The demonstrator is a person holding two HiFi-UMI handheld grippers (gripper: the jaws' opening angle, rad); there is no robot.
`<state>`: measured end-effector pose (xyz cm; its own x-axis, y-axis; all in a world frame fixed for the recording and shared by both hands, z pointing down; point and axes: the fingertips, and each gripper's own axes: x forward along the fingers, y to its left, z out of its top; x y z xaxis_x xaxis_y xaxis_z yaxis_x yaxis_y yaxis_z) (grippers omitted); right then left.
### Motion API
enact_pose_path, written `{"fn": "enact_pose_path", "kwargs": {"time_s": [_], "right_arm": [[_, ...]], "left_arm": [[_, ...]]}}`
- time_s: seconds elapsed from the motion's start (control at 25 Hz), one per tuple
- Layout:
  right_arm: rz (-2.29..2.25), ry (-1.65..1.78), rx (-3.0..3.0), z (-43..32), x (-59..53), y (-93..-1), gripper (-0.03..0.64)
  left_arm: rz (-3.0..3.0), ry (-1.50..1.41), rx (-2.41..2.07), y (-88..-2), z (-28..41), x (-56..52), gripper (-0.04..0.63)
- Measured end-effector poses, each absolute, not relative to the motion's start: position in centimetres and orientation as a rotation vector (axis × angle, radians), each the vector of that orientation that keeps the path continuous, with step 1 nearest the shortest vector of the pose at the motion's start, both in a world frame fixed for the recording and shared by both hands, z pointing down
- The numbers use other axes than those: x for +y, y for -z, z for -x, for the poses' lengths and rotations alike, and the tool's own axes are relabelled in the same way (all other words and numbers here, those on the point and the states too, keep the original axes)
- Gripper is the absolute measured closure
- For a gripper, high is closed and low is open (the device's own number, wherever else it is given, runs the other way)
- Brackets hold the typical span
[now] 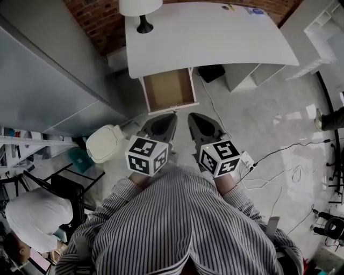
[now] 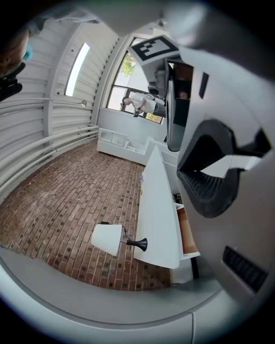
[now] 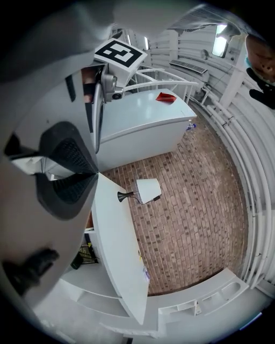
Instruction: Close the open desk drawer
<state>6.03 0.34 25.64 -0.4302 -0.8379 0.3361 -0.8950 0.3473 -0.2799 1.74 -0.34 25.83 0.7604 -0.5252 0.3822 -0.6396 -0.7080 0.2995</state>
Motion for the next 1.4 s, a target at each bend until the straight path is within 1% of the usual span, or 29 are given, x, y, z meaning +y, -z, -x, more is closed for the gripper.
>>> {"fn": "enact_pose_path", "kwargs": {"time_s": [0.4, 0.68, 0.92, 1.08, 1.4], "right_arm": [[-1.609, -0.682, -2.437, -5.2, -8.4, -26.9, 0.6], [-1.609, -0.727, -2.406, -4.6, -10.4, -27.9, 0.6], [-1.607, -0.728, -2.382, -5.5, -11.2, -28.1, 0.6], [-1.577, -0.71, -2.389, -5.5, -11.5, -27.9, 0.6], [-1.492, -0.754, -2.427, -7.2, -13.3, -28.1, 0.6]], "left_arm": [[-2.535, -0.392, -0.831, -27.0, -1.4, -9.1, 0.583], [-2.512, -0.42, -0.789, -28.3, -1.3, -11.0, 0.583], [-2.494, -0.408, -0.789, -28.6, -1.6, -11.8, 0.583], [-2.476, -0.385, -0.845, -28.4, -1.1, -12.6, 0.583], [-2.413, -0.398, -0.927, -29.0, -2.4, -14.3, 0.583]]}}
